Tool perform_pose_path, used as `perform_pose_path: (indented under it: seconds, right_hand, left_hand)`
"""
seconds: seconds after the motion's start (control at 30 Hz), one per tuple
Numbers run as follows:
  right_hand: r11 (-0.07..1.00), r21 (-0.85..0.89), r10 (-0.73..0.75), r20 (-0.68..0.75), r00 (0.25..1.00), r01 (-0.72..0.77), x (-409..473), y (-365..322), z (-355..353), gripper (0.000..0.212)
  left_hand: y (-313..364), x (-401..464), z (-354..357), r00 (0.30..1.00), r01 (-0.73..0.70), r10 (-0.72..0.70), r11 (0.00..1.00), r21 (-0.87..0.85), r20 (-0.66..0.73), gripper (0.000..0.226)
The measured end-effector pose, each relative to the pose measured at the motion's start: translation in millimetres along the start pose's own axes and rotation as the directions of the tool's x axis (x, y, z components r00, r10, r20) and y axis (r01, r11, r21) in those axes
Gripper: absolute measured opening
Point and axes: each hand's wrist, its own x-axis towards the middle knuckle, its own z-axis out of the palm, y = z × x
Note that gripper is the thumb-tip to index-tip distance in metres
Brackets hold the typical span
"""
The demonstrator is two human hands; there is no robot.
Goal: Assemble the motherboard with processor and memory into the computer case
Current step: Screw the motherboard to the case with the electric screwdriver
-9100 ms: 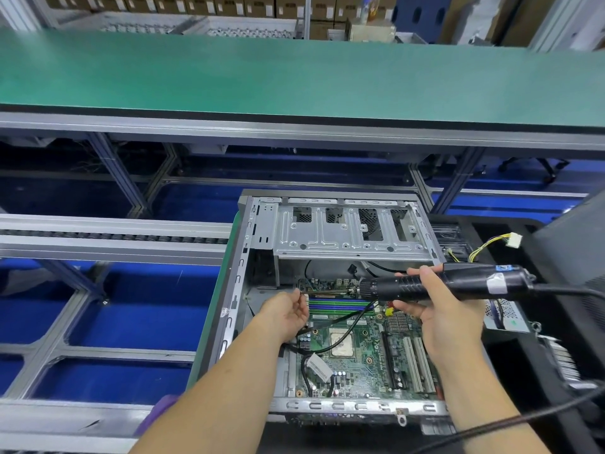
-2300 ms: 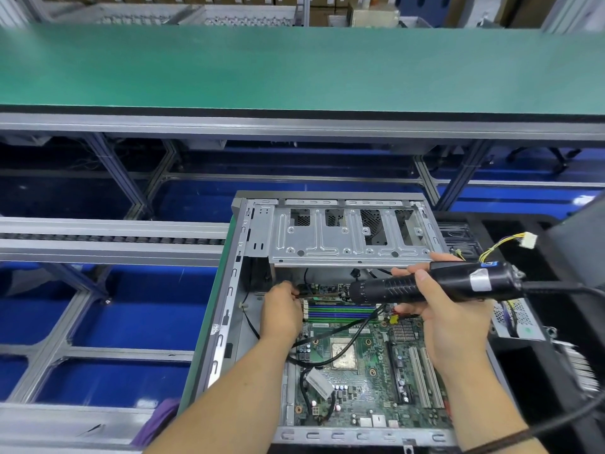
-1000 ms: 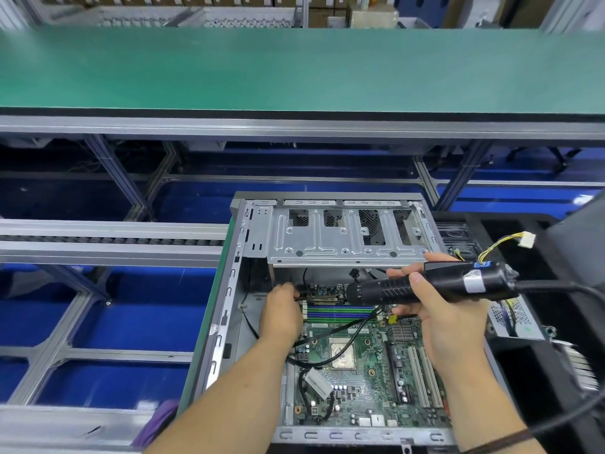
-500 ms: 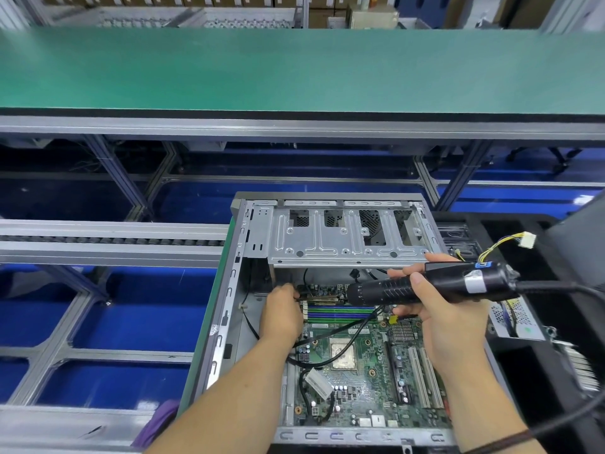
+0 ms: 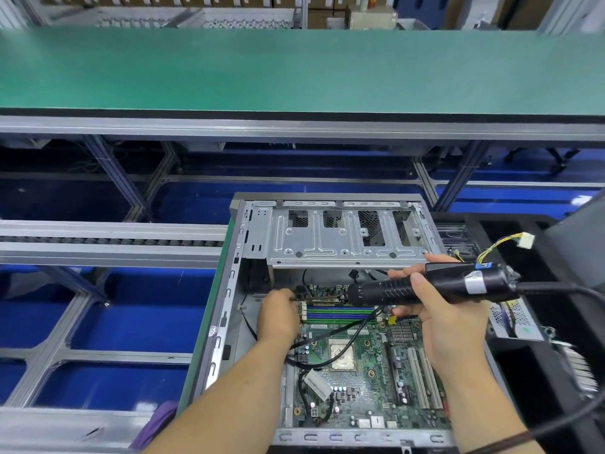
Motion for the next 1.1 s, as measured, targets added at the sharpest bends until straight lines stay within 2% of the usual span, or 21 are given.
perform_pose_path:
  seconds: [0.17,0.43,0.67,0.77,0.9,1.1]
  right_hand:
    - [1.000,0.007,-0.005,-0.001,1.000,0.005,0,-1,-1,0.033]
    - [1.000,-0.008,-0.008,-0.019,1.000,0.007,1,1,-2,0.030]
    - [0.999,-0.010,-0.034,-0.029,0.999,0.034,2,0,-2,0.030]
    - [0.999,-0.017,-0.033,-0.045,0.998,0.033,4,2,-5,0.031]
    - [0.999,-0.009,-0.040,-0.052,0.998,0.039,6,6,-9,0.032]
    - [0.998,0.005,-0.061,-0.063,0.996,0.062,7,8,-9,0.032]
  left_hand:
    - [2,-1,-1,1.000,0.018,-0.018,0.999,-0.026,0.008,0.020]
    - [9,-3,-7,0.994,0.079,-0.087,0.991,-0.111,-0.067,0.016]
    - [16,-3,-11,0.995,0.088,-0.093,0.987,-0.135,-0.032,0.006]
    - [17,-3,-11,0.993,0.100,-0.107,0.985,-0.138,-0.041,0.017]
    - [17,-3,-9,0.996,0.078,-0.084,0.984,-0.163,-0.029,0.011]
    - [16,-1,-8,0.989,0.133,-0.144,0.965,-0.227,-0.034,0.013]
